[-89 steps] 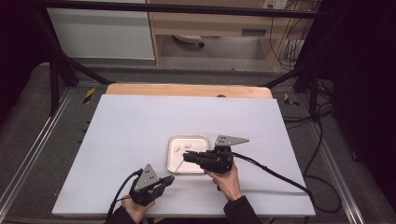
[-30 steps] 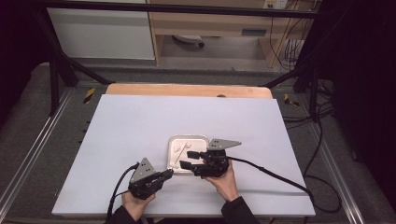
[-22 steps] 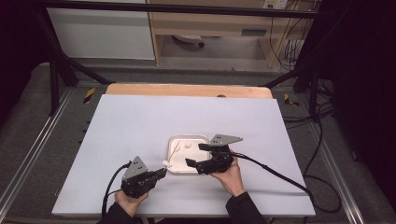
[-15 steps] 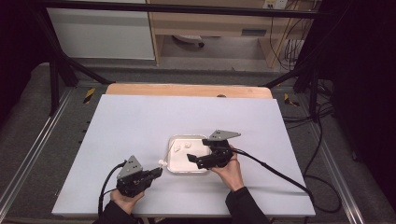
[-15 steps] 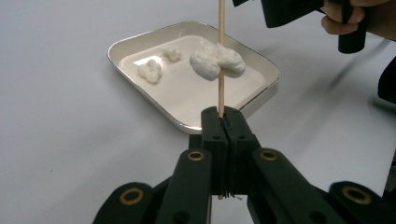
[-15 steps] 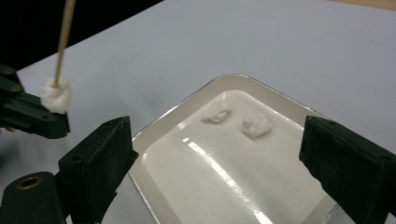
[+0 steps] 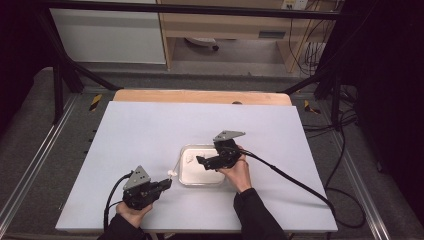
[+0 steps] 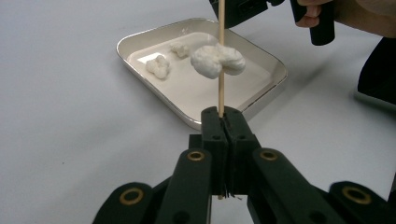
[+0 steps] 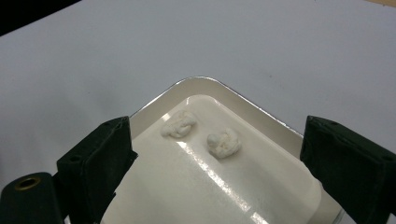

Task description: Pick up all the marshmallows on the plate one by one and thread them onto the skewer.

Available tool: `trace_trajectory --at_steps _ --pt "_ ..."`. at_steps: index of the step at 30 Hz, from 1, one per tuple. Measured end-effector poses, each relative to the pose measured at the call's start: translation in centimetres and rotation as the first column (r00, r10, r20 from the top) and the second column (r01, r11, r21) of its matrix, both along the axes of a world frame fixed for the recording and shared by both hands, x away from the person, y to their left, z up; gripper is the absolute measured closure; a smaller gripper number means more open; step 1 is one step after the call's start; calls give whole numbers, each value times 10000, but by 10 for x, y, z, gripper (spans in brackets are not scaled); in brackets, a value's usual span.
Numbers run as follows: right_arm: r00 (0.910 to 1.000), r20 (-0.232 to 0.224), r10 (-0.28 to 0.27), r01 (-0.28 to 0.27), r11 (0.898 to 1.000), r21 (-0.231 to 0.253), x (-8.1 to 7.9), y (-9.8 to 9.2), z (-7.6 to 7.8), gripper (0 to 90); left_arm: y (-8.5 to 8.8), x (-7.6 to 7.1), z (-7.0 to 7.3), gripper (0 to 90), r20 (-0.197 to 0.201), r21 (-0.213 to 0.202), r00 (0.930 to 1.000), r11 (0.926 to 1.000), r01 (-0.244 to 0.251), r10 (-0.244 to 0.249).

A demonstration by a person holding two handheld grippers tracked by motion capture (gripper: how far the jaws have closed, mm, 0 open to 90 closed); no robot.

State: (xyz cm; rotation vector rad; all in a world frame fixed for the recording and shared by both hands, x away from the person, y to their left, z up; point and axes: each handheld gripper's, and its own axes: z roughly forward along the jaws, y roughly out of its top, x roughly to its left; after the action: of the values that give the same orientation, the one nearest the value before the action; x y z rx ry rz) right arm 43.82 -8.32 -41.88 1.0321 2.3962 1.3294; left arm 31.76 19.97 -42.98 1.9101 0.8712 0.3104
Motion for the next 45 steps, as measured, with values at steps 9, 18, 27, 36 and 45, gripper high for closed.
trace_trajectory --at_steps 9,18,27,36,45 --pt "9997 -151 166 -175 9979 -624 15 12 -5 205 2 1 0 880 -55 -122 10000 9999 -37 36" --pt "9962 -798 348 -425 9943 -979 27 16 -24 381 2 2 -1 881 -116 -135 9999 9999 -22 21" --pt "9954 -747 602 -673 9930 -968 29 18 -29 503 1 2 -1 881 -133 -90 9999 10000 8 -9" --pt "9967 -527 611 -668 9912 -1144 26 19 -32 639 1 2 -1 881 -126 -74 9999 10000 -5 4" --pt "9979 -315 569 -602 9912 -1178 25 19 -33 712 1 2 -2 881 -137 -60 9999 10000 20 -21"
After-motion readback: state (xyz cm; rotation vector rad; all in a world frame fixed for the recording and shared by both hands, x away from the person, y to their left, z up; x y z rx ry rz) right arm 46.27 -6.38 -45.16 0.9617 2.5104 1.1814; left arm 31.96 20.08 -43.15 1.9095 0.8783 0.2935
